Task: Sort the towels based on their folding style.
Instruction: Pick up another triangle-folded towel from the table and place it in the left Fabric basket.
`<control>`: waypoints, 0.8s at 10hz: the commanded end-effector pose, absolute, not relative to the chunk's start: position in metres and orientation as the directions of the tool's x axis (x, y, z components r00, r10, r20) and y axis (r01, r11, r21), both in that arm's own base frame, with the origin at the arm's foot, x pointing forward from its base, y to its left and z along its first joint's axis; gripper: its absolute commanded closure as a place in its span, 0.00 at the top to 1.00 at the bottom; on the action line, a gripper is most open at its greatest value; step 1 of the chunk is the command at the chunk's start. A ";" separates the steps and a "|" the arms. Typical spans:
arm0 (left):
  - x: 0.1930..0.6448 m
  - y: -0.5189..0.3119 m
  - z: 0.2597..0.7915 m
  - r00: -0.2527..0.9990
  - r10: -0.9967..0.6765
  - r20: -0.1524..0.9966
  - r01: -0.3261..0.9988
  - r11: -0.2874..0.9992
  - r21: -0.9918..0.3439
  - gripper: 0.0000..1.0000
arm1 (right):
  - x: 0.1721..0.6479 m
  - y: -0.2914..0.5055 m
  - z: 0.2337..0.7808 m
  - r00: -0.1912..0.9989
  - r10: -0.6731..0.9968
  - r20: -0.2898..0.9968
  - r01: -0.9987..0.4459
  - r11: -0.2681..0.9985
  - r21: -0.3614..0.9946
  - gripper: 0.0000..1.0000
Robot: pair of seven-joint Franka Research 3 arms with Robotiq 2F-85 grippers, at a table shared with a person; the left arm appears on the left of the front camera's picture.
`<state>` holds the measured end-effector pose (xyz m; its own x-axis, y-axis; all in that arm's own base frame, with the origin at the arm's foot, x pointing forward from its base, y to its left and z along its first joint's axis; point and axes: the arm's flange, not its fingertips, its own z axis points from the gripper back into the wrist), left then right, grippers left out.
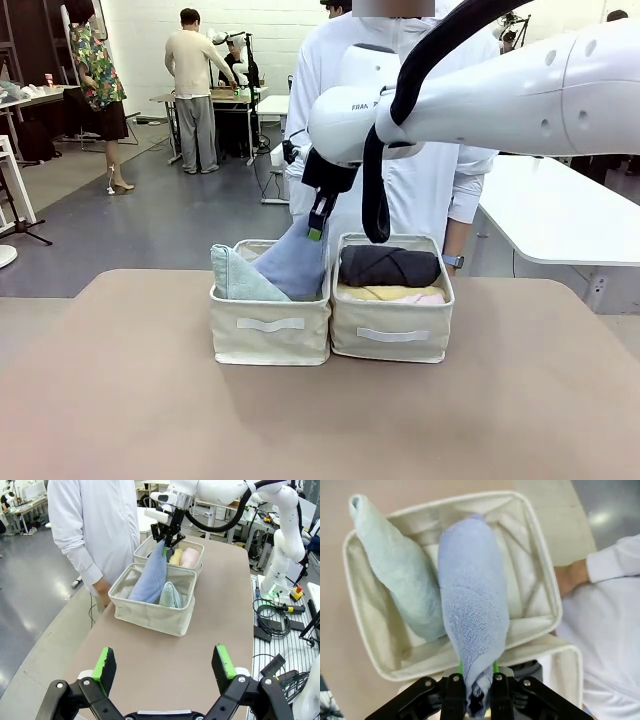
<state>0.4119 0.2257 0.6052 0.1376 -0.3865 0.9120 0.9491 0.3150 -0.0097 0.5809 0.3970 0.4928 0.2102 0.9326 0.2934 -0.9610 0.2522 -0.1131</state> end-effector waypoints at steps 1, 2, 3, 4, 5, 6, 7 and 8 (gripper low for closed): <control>0.412 0.227 0.606 0.124 -0.378 0.917 0.950 0.313 0.001 1.00 | 0.577 0.393 0.482 0.199 0.938 0.285 -0.970 0.229 -0.076 0.15; 0.412 0.227 0.606 0.124 -0.378 0.917 0.950 0.313 0.001 1.00 | 0.577 0.395 0.471 0.202 0.943 0.265 -0.972 0.226 -0.063 0.15; 0.412 0.227 0.606 0.124 -0.378 0.917 0.950 0.313 0.001 1.00 | 0.577 0.397 0.463 0.199 0.944 0.263 -0.974 0.220 -0.054 0.15; 0.412 0.227 0.606 0.124 -0.378 0.917 0.950 0.313 0.001 1.00 | 0.577 0.399 0.458 0.199 0.947 0.253 -0.974 0.219 -0.053 0.15; 0.412 0.227 0.606 0.124 -0.378 0.917 0.950 0.313 0.001 1.00 | 0.578 0.401 0.453 0.199 0.948 0.247 -0.975 0.217 -0.050 0.15; 0.412 0.227 0.606 0.124 -0.378 0.917 0.950 0.313 0.001 1.00 | 0.579 0.403 0.448 0.197 0.951 0.240 -0.976 0.213 -0.044 0.15; 0.412 0.227 0.606 0.124 -0.378 0.917 0.950 0.313 0.001 1.00 | 0.579 0.404 0.444 0.195 0.953 0.230 -0.977 0.209 -0.040 0.15; 0.412 0.227 0.606 0.124 -0.378 0.917 0.950 0.313 0.001 1.00 | 0.581 0.405 0.440 0.194 0.955 0.223 -0.978 0.207 -0.036 0.15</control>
